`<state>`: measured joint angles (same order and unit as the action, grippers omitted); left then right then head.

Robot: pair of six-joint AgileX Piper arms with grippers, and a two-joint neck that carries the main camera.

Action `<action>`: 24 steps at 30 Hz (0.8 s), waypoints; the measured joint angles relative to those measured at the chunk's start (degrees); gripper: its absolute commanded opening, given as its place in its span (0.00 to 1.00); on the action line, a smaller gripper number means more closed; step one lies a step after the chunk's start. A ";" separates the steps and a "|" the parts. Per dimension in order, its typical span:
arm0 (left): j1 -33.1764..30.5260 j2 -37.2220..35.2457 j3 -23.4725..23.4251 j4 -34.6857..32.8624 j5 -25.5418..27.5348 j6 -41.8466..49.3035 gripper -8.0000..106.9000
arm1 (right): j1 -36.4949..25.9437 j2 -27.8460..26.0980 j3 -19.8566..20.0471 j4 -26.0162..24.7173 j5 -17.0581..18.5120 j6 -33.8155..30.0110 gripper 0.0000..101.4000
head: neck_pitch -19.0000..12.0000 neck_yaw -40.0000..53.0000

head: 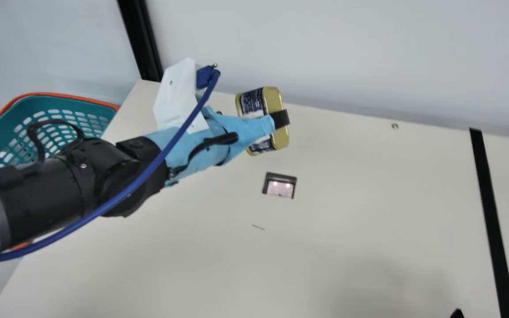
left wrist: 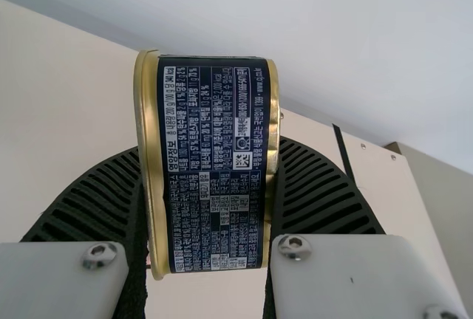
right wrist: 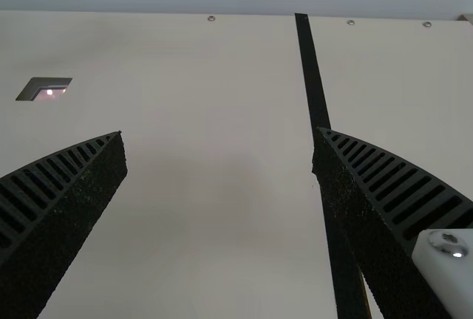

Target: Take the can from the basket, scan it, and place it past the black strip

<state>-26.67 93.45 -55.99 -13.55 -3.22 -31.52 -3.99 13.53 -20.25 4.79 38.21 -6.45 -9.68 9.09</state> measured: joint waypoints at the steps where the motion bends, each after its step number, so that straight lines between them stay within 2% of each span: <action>1: 0.03 0.33 0.01 -0.87 -0.68 1.44 0.16 | 0.00 0.00 0.00 0.00 0.00 0.00 1.00 | 0.29 0.00; 7: -2.29 3.23 1.15 -8.39 -5.27 12.20 0.16 | 0.00 0.00 0.00 0.00 0.00 0.00 1.00 | 2.93 -1.47; 14: -7.47 7.49 1.78 -21.88 -12.78 29.23 0.16 | 0.00 0.00 0.00 0.00 0.00 0.00 1.00 | 3.23 -2.35; 24: -16.79 12.65 -2.61 -41.80 -25.39 54.59 0.16 | 0.00 0.00 0.00 0.00 0.00 0.00 1.00 | 3.23 -1.47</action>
<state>-43.46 106.10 -58.60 -55.35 -28.61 23.07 -3.99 13.53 -20.25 4.79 38.21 -6.45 -6.45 7.62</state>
